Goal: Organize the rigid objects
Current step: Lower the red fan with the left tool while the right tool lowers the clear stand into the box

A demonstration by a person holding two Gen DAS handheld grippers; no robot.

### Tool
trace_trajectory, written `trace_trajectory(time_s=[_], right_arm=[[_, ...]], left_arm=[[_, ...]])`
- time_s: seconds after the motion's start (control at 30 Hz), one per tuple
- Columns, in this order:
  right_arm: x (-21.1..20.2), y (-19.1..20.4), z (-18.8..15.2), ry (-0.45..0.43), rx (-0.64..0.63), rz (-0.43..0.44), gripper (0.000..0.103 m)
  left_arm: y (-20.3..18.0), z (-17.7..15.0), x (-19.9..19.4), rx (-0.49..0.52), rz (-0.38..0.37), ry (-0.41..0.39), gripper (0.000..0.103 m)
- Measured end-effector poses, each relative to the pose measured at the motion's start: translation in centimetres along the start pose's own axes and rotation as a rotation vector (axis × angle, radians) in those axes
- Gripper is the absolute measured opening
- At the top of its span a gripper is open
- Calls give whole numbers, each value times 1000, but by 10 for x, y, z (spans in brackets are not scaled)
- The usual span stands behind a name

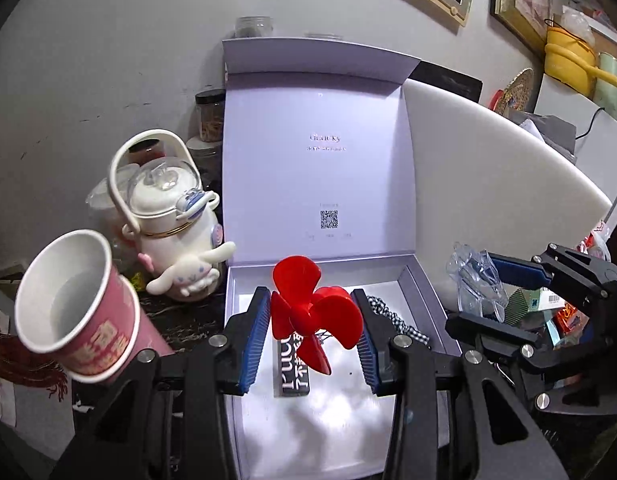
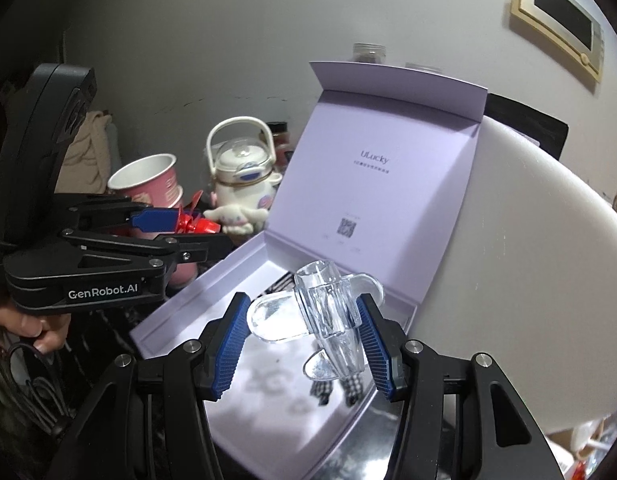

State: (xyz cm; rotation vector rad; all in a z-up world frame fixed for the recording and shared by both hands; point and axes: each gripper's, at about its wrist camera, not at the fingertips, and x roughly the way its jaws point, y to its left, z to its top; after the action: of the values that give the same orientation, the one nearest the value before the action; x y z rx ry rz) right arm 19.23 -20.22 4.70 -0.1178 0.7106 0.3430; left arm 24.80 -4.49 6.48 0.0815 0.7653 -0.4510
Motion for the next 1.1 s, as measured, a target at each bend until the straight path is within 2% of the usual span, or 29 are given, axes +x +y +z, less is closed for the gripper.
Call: trace_trajectory(time_s=[0.43, 1.1], right_arm=[[36, -17, 7, 23, 40, 4, 54], [81, -22, -11, 164, 45, 14, 54]], left_arm=[[5, 4, 45, -2, -2, 59, 40], [1, -17, 101, 2, -38, 204, 40]])
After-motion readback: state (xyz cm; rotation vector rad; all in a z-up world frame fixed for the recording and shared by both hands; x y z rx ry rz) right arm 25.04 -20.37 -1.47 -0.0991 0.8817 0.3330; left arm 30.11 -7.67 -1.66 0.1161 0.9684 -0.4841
